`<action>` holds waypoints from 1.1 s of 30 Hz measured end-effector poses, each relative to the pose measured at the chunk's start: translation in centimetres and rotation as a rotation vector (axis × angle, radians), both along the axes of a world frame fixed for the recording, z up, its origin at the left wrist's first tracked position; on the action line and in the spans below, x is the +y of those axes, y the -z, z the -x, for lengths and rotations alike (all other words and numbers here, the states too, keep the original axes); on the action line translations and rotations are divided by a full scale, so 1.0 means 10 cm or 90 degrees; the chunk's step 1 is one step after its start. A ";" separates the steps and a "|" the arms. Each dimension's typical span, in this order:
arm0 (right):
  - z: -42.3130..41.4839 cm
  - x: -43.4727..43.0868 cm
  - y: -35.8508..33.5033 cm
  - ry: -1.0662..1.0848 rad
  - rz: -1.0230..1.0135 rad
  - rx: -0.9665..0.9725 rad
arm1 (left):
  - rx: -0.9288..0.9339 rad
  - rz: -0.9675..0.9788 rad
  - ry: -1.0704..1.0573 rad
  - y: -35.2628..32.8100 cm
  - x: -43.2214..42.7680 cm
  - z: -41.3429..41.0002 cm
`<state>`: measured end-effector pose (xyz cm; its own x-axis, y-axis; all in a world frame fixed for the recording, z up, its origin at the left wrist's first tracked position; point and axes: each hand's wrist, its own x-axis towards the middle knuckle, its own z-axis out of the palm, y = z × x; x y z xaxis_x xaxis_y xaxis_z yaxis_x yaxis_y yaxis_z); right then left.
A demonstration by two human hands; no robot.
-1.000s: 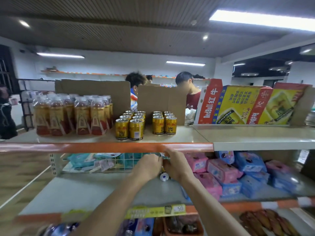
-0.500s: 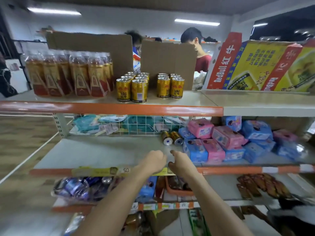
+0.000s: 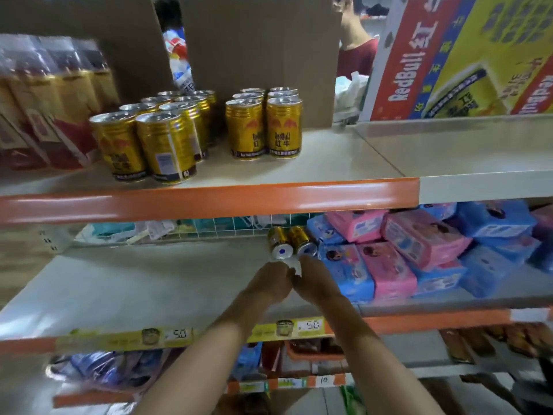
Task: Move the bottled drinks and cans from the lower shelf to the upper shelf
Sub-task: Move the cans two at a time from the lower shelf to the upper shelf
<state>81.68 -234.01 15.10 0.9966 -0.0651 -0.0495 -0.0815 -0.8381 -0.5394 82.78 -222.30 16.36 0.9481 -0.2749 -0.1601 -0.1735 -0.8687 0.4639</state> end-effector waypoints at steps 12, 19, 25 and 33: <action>-0.89 -0.07 0.37 -0.012 0.052 -0.064 | -0.076 0.016 -0.042 0.37 -0.23 -1.01; -1.23 -0.18 0.73 -0.054 0.168 -0.088 | -0.069 0.055 -0.029 0.84 -0.27 -1.51; -1.39 -0.12 0.57 -0.066 0.262 -0.041 | -0.129 0.184 -0.080 1.07 -0.20 -1.63; -1.55 0.06 0.50 -0.021 0.345 0.000 | -0.076 0.055 -0.068 0.81 0.36 -1.43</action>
<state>97.17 -233.43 10.09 0.9986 -0.0495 -0.0174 -0.0500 -0.9983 -0.0287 97.12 -218.70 8.23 0.9834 -0.1799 -0.0256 -0.1408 -0.8432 0.5188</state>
